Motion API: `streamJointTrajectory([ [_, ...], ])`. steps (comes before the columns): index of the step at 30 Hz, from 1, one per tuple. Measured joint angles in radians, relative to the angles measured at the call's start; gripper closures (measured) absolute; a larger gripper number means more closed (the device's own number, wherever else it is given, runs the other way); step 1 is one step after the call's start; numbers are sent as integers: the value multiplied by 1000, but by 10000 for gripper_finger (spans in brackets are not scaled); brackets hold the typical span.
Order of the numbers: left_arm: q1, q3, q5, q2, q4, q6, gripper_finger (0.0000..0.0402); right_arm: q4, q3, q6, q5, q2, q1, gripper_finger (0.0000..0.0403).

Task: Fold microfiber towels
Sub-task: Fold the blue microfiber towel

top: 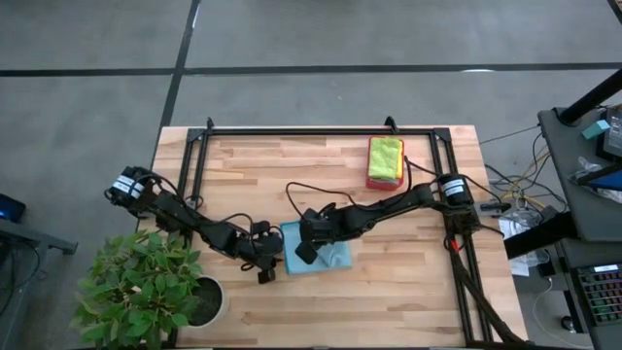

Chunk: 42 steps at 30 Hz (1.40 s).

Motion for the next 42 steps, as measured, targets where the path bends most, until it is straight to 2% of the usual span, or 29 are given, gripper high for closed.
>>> streamJointTrajectory([
  [6, 0, 0, 0, 0, 0, 0, 261, 15, 0, -21, 0, 0, -1, 290],
  [10, 0, 0, 0, 0, 0, 0, 261, 87, -1, -72, -19, 0, -1, 252],
  [13, 0, 0, 0, 0, -1, 0, 261, 118, -1, -132, -68, -8, -1, 233],
  [19, 0, 0, 1, 0, -2, -1, 261, 69, -1, -205, -72, -56, -1, 218],
  [21, 0, 1, 1, 0, 0, -1, 261, 7, -1, -230, -56, -75, 2, 222],
  [24, 0, 1, 2, -1, 0, -1, 261, -155, -1, -250, 61, -103, 14, 240],
  [27, 0, 1, 2, -1, 0, -1, 261, -320, -9, -245, 190, -117, 21, 269],
  [29, 0, 1, 1, -1, -1, -1, 261, -371, -28, -241, 207, -118, 19, 294],
  [35, 0, 2, 1, -1, -1, -1, 261, -280, -131, -283, 204, -118, 17, 382],
  [42, 0, 2, 1, -1, -1, 0, 261, -163, -165, -330, 186, -117, 30, 393],
])
